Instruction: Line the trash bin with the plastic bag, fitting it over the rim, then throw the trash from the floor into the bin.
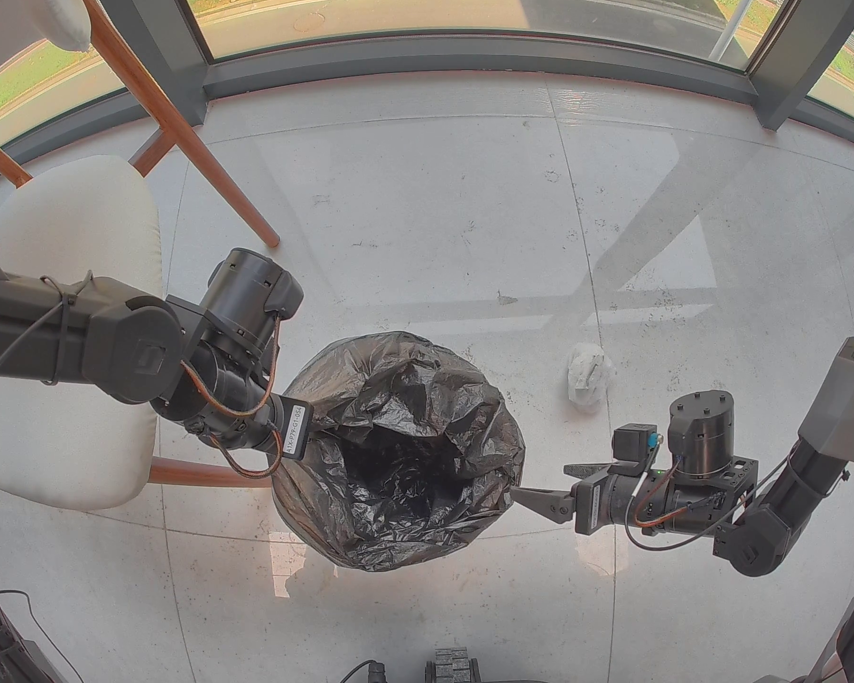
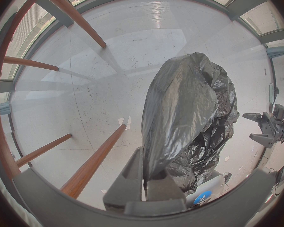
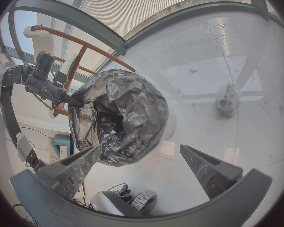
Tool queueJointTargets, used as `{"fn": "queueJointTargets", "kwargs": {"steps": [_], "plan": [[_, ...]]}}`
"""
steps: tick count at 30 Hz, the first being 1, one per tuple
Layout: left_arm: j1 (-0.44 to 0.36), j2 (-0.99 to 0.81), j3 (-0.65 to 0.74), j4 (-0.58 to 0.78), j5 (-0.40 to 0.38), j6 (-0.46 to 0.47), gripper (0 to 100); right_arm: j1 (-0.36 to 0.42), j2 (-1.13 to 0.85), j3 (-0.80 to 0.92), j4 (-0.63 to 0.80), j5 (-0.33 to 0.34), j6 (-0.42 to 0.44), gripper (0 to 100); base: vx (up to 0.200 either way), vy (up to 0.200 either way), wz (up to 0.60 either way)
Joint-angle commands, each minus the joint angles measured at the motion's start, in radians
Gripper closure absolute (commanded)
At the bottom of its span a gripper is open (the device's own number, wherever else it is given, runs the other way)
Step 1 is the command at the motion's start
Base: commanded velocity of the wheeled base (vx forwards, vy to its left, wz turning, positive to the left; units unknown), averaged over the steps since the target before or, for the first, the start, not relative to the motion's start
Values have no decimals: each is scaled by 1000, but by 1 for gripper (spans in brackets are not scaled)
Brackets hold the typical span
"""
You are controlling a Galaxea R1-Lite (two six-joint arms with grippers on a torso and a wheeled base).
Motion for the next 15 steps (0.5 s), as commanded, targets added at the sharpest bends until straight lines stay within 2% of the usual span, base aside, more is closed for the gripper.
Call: {"fn": "queueJointTargets", "kwargs": {"steps": [1, 3, 4, 9, 15], "plan": [[0, 3, 22, -27, -1, -1, 100, -38, -20, 57, -4, -1, -1, 0, 0, 0, 0], [0, 3, 48, -51, -1, 4, 100, -41, -35, 59, -4, -1, 0, 0, 0, 0, 0], [0, 1, 64, -59, -1, 12, 0, -46, -44, 59, -4, -1, 2, 0, 0, 0, 0], [3, 1, 133, -139, 0, 52, 0, -81, -69, 76, -4, -4, 2, 0, 0, 0, 0], [4, 1, 162, -238, 0, 53, 0, -187, -58, 71, -4, -9, -7, 0, 0, 0, 0]]}}
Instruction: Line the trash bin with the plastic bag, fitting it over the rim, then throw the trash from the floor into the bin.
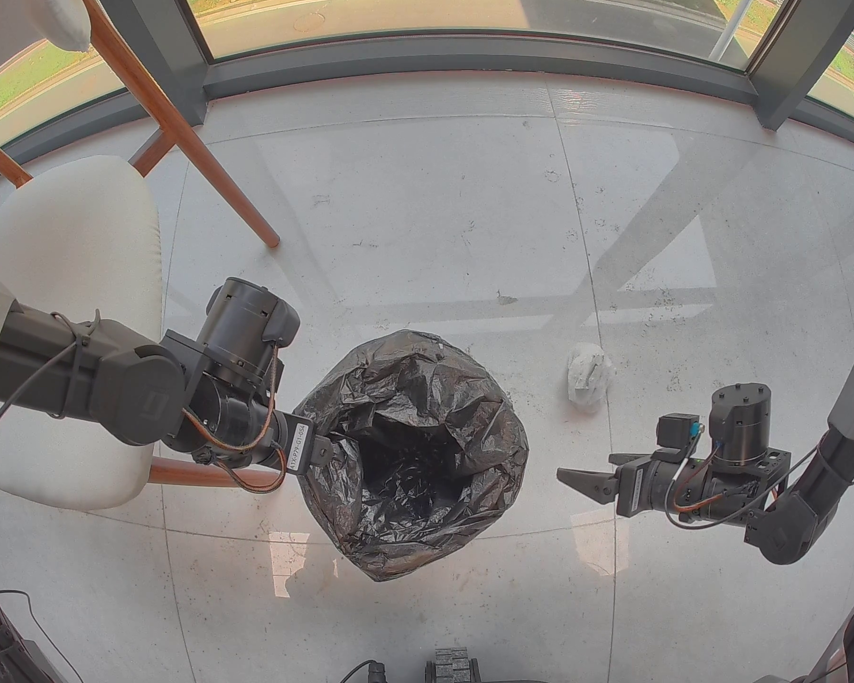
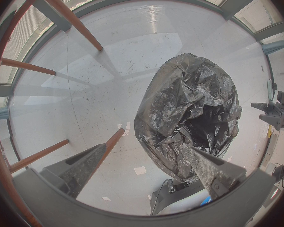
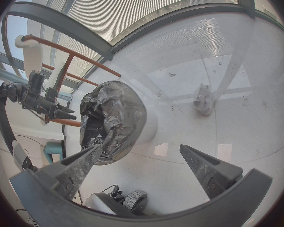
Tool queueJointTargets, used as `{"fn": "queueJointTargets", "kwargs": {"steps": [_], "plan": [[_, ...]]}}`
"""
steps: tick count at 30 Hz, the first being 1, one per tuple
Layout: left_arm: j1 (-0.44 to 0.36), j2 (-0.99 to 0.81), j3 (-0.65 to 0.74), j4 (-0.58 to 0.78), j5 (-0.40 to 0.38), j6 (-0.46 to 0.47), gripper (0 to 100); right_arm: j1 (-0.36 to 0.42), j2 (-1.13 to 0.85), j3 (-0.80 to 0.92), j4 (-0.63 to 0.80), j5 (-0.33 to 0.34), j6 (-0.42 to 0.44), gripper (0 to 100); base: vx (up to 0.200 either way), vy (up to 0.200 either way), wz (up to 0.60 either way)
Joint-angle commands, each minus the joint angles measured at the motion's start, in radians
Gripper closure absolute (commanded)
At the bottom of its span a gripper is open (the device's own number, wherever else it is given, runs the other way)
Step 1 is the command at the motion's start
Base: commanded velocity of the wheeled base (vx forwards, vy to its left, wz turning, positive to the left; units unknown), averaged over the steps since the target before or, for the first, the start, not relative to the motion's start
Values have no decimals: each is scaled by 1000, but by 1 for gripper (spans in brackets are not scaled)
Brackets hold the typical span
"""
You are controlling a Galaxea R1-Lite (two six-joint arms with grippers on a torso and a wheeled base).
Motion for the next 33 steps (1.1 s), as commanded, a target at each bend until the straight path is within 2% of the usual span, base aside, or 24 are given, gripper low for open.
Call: {"fn": "queueJointTargets", "kwargs": {"steps": [1, 4, 9, 14, 17, 22, 26, 30, 33], "plan": [[-1, -3, 19, -40, 1, 0, 0, -81, -2, -7, 0, -3, -9, 0, 0, 0, 0], [-13, -37, 11, -43, 3, -2, 0, -102, -2, -36, 8, -26, -9, 0, 0, 0, 0], [-71, -209, 28, -41, -7, -9, 0, -131, 78, -101, 14, -152, -6, 0, 0, 0, 0], [-154, -336, 43, -44, -48, -13, 0, -141, 208, -262, 21, -252, -7, 0, 0, 0, 0], [-171, -401, 56, -44, -62, -11, 0, -138, 279, -357, 61, -290, -7, 0, 0, 0, 0], [-232, -491, 85, -46, -63, -9, 0, -135, 348, -530, 221, -325, 2, 0, 0, 0, 0], [-237, -542, 91, -46, -59, -2, 0, -136, 394, -658, 317, -332, 14, 0, 0, 0, 0], [-235, -589, 85, -46, -51, -2, 0, -135, 446, -835, 506, -352, 51, 0, 0, 0, 0], [-235, -618, 85, -46, -34, 0, 0, -136, 494, -957, 595, -352, 72, 0, 0, 0, 0]]}}
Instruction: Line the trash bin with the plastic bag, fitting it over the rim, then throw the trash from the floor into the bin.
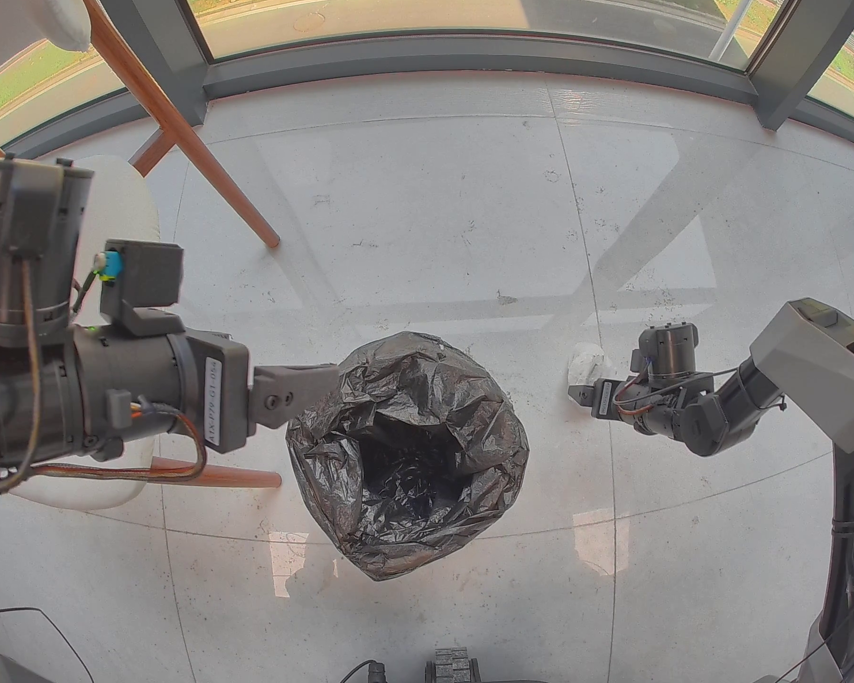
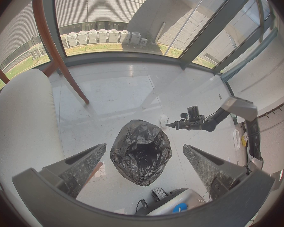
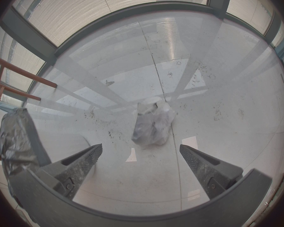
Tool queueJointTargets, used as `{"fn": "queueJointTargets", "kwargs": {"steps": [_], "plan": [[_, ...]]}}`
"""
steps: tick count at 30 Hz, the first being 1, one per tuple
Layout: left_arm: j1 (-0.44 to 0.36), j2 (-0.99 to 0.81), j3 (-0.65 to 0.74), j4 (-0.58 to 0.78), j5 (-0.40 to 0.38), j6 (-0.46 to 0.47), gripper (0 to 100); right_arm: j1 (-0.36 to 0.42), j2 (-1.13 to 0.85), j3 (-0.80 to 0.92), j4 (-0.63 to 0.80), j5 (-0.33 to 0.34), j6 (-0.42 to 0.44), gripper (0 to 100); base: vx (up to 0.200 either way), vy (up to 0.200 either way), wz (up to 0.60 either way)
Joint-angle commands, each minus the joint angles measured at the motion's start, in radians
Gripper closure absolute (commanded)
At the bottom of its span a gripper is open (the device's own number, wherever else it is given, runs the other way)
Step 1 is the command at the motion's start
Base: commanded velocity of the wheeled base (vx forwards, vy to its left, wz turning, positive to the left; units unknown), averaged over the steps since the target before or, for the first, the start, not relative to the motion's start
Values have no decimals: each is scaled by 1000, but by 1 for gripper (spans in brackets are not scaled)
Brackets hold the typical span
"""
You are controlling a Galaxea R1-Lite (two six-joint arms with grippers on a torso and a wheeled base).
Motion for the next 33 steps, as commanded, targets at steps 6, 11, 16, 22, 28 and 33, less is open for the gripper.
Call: {"fn": "queueJointTargets", "kwargs": {"steps": [6, 11, 16, 22, 28, 33], "plan": [[-11, -171, 8, -1, 62, 2, 0, -5, 242, -412, 198, -34, 43, 0, 0, 0, 0], [-7, -201, 14, 1, 91, -1, 0, -5, 285, -467, 244, -37, 45, 0, 0, 0, 0], [-6, -212, 25, 1, 97, -3, 0, -5, 314, -484, 236, -37, 34, 100, 0, 0, 0], [-6, -235, 23, -1, 94, -1, 0, -4, 156, -413, 236, -35, 31, 100, 0, 0, 0], [-6, -275, 23, -1, 96, -3, 0, 21, -218, -146, 249, -5, 37, 100, 0, 0, 0], [-1, -318, 40, -1, 99, -6, 0, 110, -534, 179, 247, 46, 70, 100, 0, 0, 0]]}}
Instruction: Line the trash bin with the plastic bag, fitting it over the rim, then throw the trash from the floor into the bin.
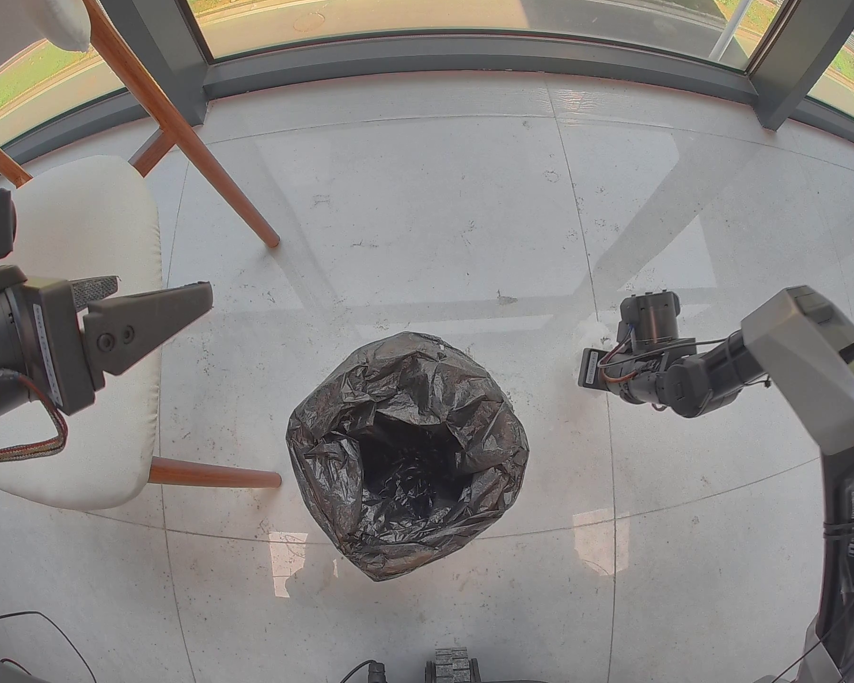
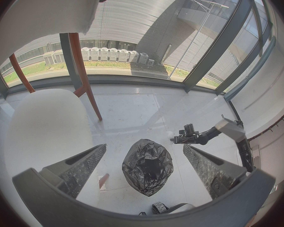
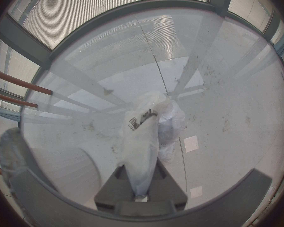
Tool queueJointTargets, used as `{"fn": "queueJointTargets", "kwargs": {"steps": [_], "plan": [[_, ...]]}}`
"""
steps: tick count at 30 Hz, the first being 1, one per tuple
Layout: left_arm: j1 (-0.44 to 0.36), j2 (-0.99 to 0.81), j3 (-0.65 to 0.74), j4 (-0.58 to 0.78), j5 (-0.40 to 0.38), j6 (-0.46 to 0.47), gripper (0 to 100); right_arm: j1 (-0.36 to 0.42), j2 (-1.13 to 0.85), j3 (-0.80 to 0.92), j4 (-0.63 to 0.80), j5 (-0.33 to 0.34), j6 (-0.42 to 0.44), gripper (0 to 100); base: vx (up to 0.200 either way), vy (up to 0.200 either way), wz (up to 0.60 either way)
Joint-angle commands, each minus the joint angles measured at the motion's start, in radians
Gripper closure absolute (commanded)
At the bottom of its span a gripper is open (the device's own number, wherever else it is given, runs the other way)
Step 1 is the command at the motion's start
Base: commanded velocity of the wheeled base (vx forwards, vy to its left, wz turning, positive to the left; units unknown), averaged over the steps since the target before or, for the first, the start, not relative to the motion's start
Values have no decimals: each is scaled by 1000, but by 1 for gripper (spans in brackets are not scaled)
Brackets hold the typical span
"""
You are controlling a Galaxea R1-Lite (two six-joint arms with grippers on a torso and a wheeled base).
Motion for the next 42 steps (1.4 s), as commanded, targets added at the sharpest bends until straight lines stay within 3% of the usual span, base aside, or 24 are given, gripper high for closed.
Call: {"fn": "queueJointTargets", "kwargs": {"steps": [1, 5, 11, 21, 24, 28, 32, 33, 37, 42], "plan": [[4, -90, 20, 1, 8, -4, 0, 139, -676, 557, 4, 59, 38, 100, 0, 0, 0], [4, -139, 51, 1, 22, -4, 0, 280, -883, 753, 1, 60, 41, 100, 0, 0, 0], [2, -205, 98, 0, 19, -3, 0, 468, -1020, 888, -13, 70, 81, 100, 0, 0, 0], [5, -236, 103, 0, 28, 0, 0, 607, -962, 807, -12, 132, 78, 100, 0, 0, 0], [13, -248, 101, 0, 86, -4, 0, 626, -903, 767, -12, 132, 72, 100, 0, 0, 0], [79, -265, 97, 0, 123, -18, 0, 636, -828, 680, -12, 132, 72, 100, 0, 0, 0], [260, -291, 98, 0, 115, -38, 0, 636, -752, 581, 1, 131, 73, 100, 0, 0, 0], [303, -294, 104, 0, 111, -41, 0, 636, -739, 568, 2, 131, 72, 0, 0, 0, 0], [450, -366, 129, 4, 101, -41, 0, 638, -719, 552, -2, 132, 72, 0, 0, 0, 0], [507, -415, 190, 4, 103, -44, 0, 638, -722, 555, -2, 126, 77, 0, 0, 0, 0]]}}
